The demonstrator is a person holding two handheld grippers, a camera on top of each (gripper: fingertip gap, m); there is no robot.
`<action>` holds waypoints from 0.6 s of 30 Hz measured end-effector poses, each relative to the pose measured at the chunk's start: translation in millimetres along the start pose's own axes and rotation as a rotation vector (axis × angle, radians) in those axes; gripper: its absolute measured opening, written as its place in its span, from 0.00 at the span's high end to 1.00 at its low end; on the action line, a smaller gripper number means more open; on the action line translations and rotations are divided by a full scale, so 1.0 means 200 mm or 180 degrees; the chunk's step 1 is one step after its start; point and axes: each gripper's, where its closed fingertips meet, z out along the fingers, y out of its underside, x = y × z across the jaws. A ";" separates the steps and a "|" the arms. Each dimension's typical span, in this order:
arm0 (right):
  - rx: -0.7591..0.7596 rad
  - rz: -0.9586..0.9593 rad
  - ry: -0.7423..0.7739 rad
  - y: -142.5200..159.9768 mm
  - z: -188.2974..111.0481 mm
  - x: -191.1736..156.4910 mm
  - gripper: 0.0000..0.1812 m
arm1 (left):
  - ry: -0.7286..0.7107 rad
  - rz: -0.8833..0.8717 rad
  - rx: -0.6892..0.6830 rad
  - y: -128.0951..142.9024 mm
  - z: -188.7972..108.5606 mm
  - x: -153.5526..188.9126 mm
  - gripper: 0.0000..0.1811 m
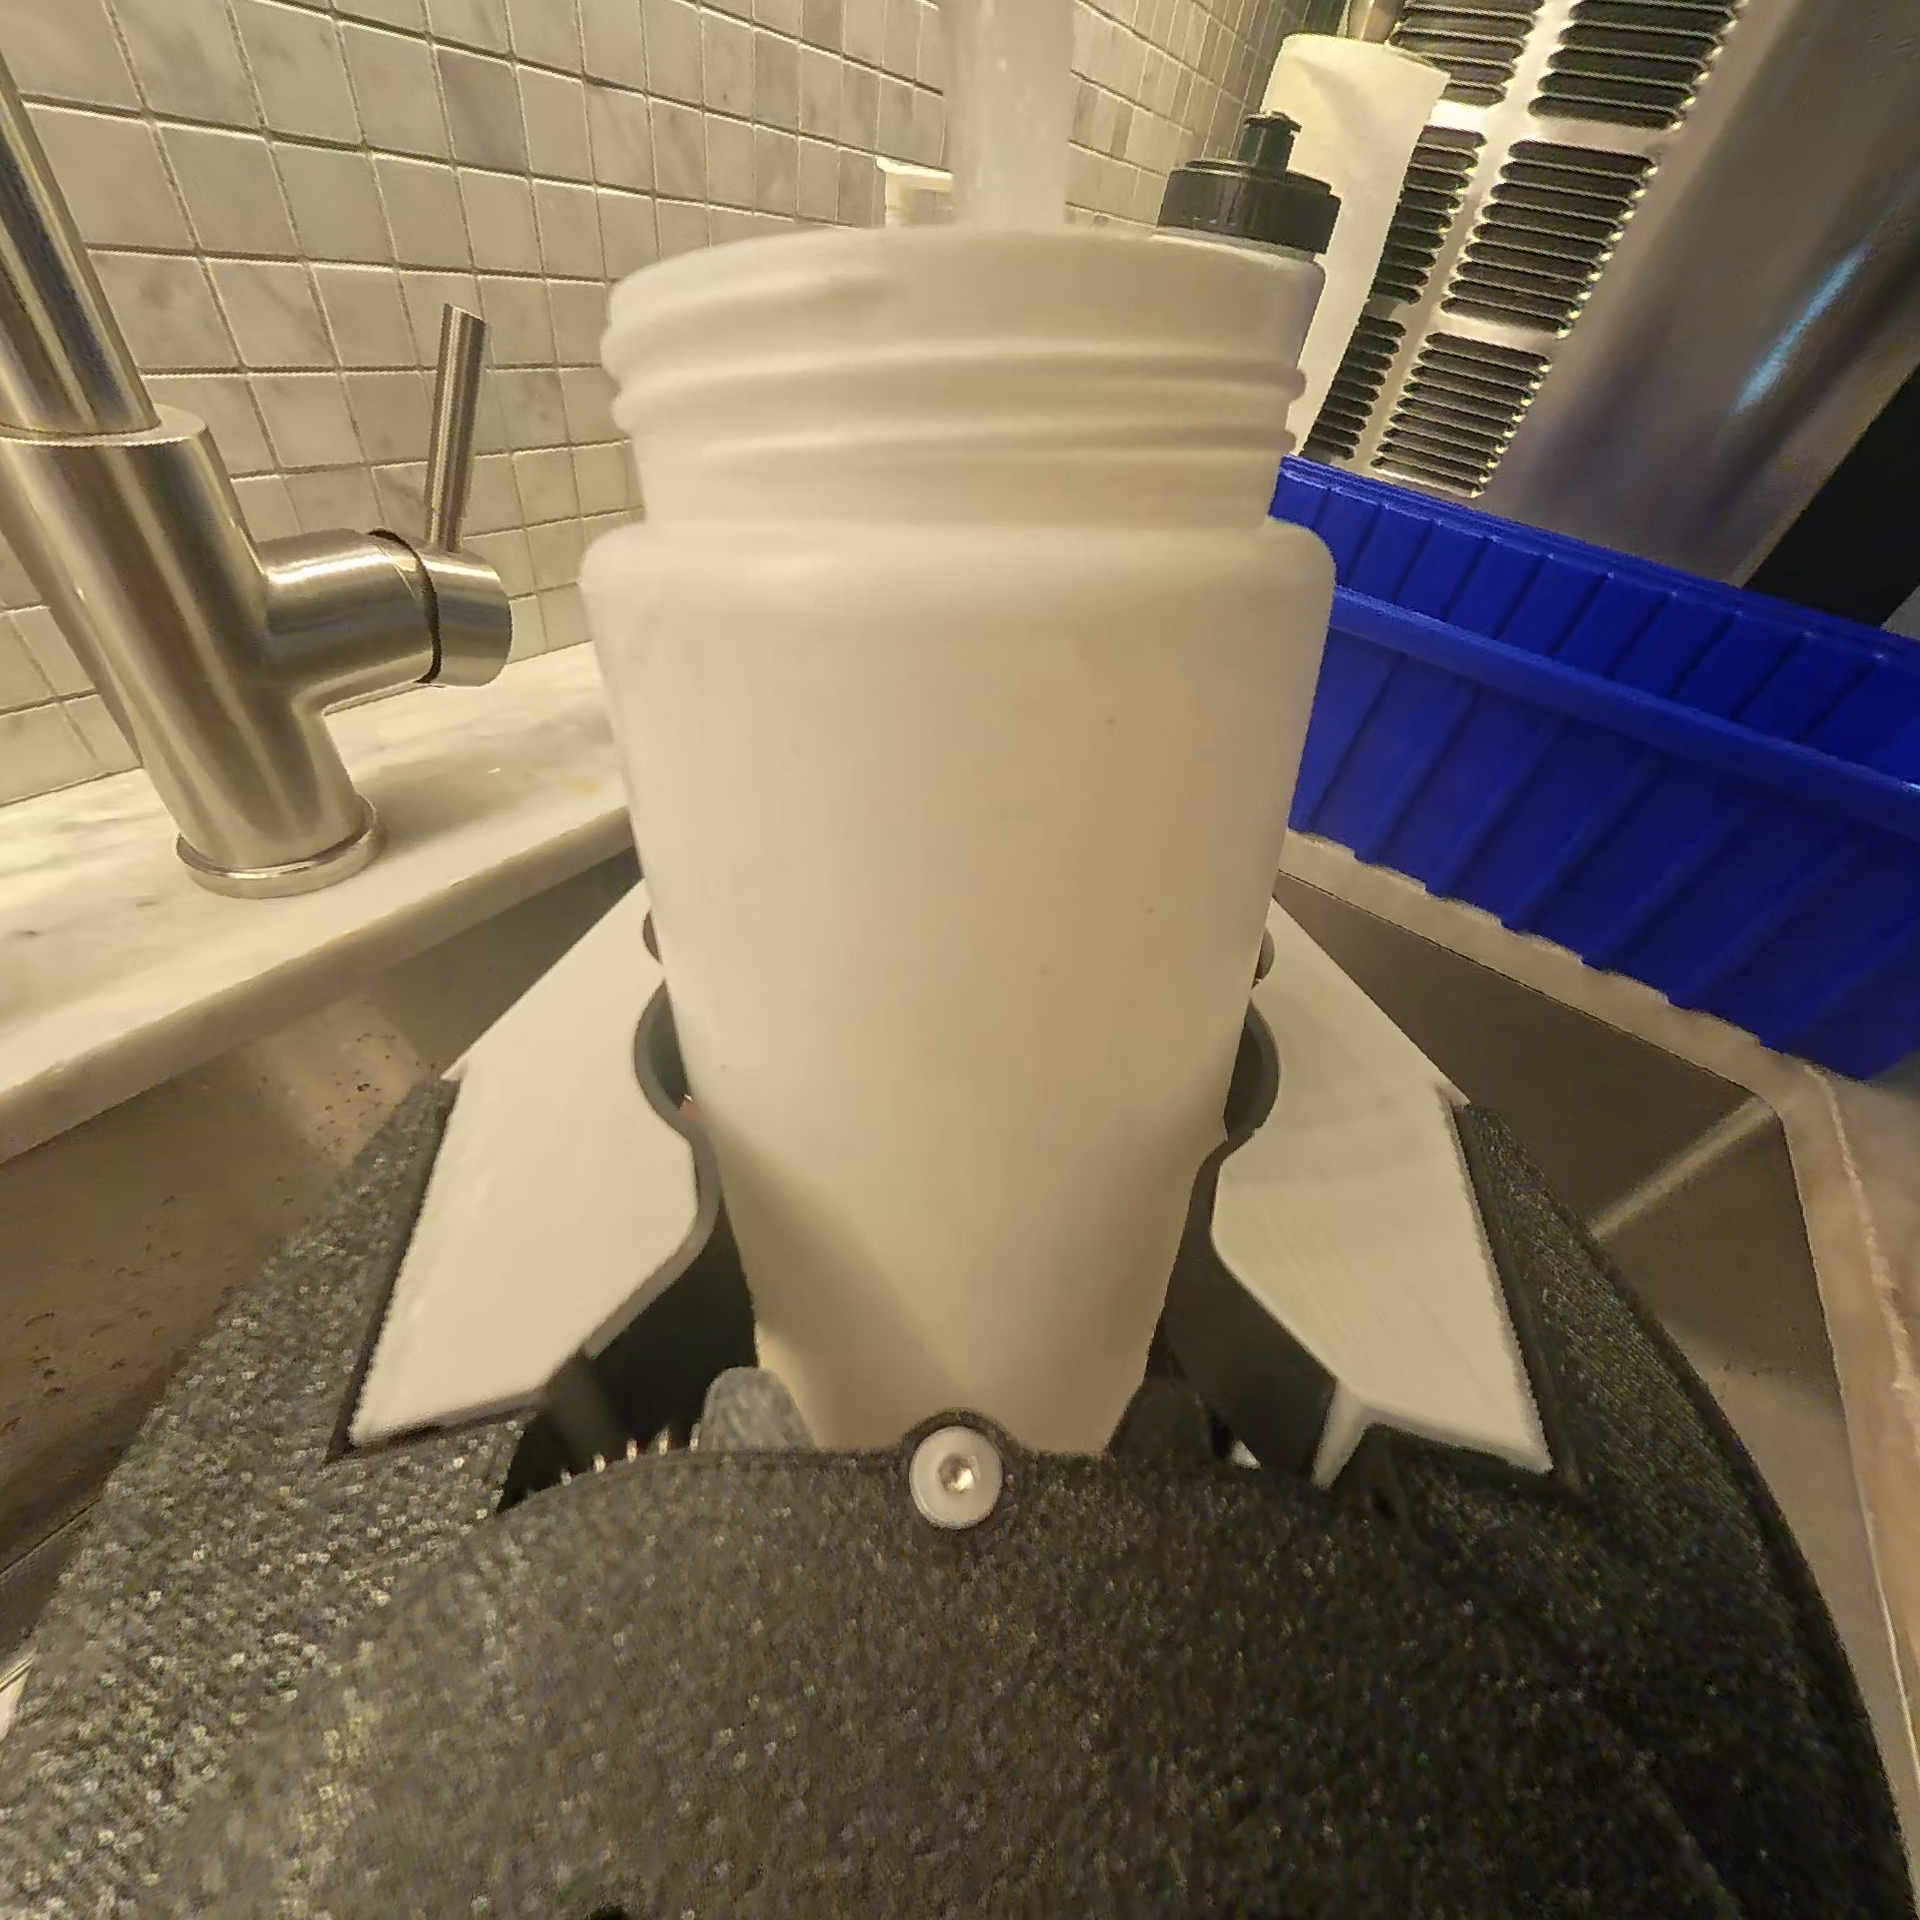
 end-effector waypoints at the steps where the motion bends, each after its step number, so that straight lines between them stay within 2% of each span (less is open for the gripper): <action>1: -0.0009 -0.0007 0.0005 0.00 0.00 0.00 0.57 | -0.0003 -0.0002 -0.0004 0.00 0.00 0.00 0.43; 18: -0.0101 -0.0021 0.0035 0.05 -0.01 -0.05 0.57 | -0.0009 0.0013 -0.0072 0.10 -0.03 0.01 0.43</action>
